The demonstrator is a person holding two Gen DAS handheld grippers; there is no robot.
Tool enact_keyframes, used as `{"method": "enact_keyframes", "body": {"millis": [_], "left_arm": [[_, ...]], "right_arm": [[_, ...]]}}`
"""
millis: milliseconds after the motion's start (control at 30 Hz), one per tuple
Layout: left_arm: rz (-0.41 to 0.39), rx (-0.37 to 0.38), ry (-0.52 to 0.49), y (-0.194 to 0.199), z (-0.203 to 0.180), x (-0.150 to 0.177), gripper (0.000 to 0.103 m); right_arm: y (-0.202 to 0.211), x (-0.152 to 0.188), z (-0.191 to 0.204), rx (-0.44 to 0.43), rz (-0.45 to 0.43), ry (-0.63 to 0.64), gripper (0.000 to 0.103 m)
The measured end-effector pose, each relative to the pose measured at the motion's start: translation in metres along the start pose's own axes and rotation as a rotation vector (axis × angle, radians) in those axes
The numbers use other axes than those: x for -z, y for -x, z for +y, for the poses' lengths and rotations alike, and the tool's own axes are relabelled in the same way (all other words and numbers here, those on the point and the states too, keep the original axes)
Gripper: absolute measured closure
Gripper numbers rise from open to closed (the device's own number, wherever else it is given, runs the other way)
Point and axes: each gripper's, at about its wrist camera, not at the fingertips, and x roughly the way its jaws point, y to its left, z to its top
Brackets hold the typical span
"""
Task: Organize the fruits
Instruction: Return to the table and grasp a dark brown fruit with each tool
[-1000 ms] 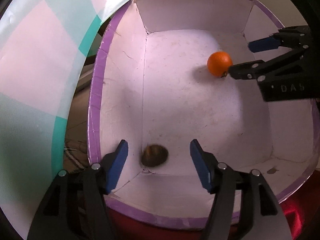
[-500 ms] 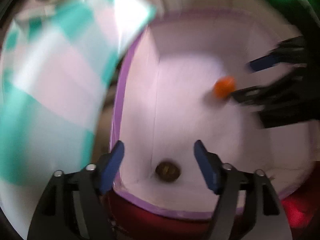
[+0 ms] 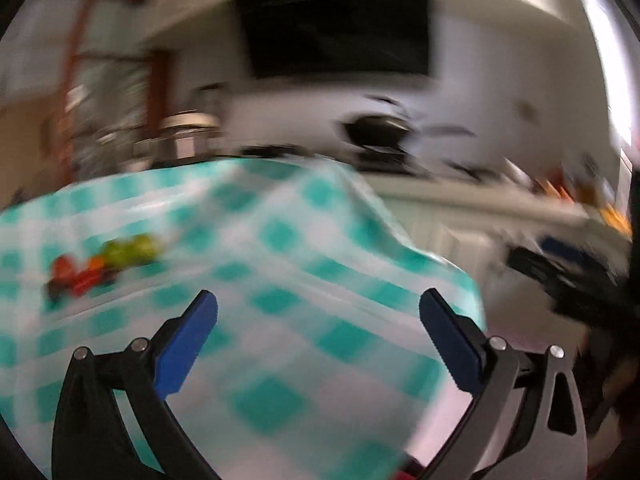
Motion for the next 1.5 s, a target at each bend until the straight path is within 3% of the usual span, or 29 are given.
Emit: {"method": "enact_keyframes", "body": {"millis": [100,267,367,400,567,700,933,1300,1467,1500], "left_arm": [[-0.009,-0.197,0.111,0.013,0.076,-0.017,0.002],[0.035,-0.513,0.355,-0.013,0.206,-0.028,0.002],[0.086,-0.686,0.487,-0.021,0.270,-0.025,0.002],[0.100,-0.703,0.515,-0.025,0.286,-0.023,0.002],[0.145,-0.745,0.560,-0.043,0.337,-0.005,0.002],[0.186,-0.689,0.609,-0.045,0.350,0.015,0.002],[0.252,-0.679,0.587,-0.062,0.355,0.029,0.002],[0.262,-0.677,0.620,-0.062,0.348,0.037,0.002],[0.271,-0.663,0.626,-0.064,0.348,0.039,0.002],[0.273,-0.659,0.629,-0.064,0.348,0.040,0.002]], "right_arm": [[-0.040,-0.012,0.050,-0.135,0.083,0.029,0.016],[-0.109,-0.015,0.149,-0.286,0.247,0.129,0.016],[-0.143,-0.004,0.214,-0.307,0.308,0.229,0.016],[-0.158,-0.002,0.232,-0.315,0.335,0.263,0.016],[-0.219,0.011,0.306,-0.335,0.475,0.375,0.017],[-0.268,0.009,0.346,-0.372,0.520,0.393,0.019],[-0.335,0.009,0.394,-0.404,0.592,0.384,0.033],[-0.377,0.009,0.434,-0.448,0.605,0.435,0.041],[-0.381,0.008,0.439,-0.526,0.615,0.417,0.061],[-0.376,0.008,0.436,-0.540,0.614,0.410,0.062]]}}
